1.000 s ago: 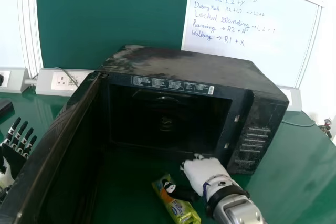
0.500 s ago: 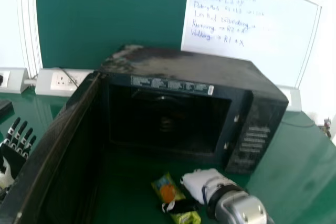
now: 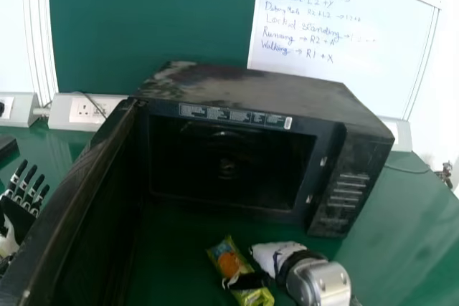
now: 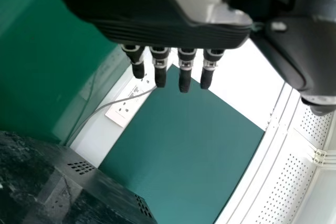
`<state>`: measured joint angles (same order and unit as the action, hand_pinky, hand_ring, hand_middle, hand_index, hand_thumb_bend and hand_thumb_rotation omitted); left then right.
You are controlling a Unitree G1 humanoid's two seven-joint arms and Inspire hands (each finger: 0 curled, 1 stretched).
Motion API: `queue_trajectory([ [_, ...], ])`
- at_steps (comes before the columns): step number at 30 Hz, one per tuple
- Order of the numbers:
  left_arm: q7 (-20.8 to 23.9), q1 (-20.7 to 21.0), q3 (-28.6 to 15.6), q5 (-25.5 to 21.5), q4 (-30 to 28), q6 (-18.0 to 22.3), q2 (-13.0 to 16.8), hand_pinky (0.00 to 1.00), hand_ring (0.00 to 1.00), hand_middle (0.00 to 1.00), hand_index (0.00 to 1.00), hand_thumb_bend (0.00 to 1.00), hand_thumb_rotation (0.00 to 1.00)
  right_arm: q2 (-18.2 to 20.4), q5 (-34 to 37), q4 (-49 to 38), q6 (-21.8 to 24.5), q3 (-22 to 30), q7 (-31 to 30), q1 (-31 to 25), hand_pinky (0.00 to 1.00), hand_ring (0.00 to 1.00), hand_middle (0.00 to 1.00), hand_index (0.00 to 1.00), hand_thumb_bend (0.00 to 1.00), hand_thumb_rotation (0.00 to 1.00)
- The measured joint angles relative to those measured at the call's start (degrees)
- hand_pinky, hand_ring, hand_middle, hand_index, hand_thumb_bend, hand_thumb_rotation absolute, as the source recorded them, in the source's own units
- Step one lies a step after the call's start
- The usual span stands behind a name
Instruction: Put biscuit inside oven
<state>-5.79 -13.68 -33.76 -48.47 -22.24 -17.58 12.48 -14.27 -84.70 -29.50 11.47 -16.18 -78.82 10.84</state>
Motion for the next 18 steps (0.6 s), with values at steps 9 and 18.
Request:
queue_trajectory([
  [9,0.6,-0.1,0.0,-0.1,-0.3,-0.1,0.0,0.84,0.90,0.93,0.96,0.83,0.44,0.2,-1.4,1.7,0.4,-0.9,3.3,-0.5,0.82,0.96,1.00,0.98,1.00,0.60],
  [18,1.1,-0.2,0.0,-0.8,-0.8,-0.3,0.0,0.85,0.91,0.93,0.96,0.82,0.45,-2.4,0.9,3.9,-2.1,-2.2,7.2,0.9,0.49,0.62,0.65,0.74,1.00,0.72],
])
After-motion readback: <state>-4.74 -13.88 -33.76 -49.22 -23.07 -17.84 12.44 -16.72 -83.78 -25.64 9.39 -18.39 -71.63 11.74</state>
